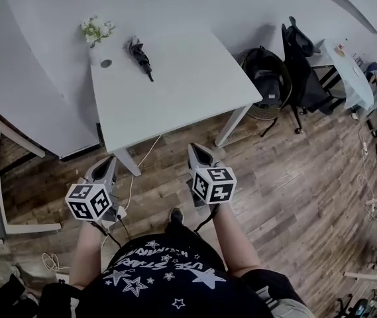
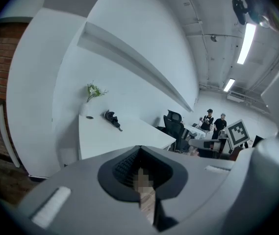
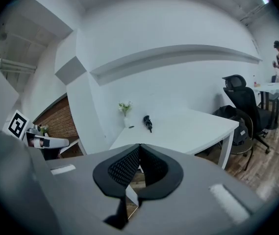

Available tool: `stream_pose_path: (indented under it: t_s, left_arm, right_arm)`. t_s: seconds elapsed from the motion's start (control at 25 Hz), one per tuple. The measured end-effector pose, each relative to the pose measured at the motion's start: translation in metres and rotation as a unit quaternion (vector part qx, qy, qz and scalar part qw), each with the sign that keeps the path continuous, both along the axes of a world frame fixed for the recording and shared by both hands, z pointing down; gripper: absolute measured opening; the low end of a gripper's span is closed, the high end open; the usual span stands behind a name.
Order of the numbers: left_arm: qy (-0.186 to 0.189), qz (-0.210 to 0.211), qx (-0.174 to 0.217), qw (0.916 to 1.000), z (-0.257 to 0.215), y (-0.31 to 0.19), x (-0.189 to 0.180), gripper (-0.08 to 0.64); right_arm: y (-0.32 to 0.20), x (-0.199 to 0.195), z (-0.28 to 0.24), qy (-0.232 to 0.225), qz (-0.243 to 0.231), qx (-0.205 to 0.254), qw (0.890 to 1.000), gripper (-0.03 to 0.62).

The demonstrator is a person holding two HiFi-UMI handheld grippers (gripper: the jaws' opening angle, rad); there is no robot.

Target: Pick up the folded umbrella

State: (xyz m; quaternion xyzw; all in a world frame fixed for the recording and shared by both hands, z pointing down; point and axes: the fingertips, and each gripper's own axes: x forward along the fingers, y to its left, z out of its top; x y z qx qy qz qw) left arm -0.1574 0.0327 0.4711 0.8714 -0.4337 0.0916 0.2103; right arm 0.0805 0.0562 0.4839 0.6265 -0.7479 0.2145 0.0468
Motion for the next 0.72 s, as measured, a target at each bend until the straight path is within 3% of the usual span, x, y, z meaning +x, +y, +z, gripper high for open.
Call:
stream_pose_path:
  t_s: [0.36, 0.72]
  left_arm:
    - [0.006, -0.060, 0.001, 0.9982, -0.013, -0.042, 0.031, 0.003]
    - [0.005, -0.076, -0.023, 0.9968, 0.001, -0.067, 0.039, 0.003]
  right_arm:
    - [-0.031, 0.055, -0.004, -0.003, -0.018, 0.002, 1.000, 0.017]
    - [-0.050, 0.074, 0.016, -0.014, -0.011, -0.017, 1.000, 0.017]
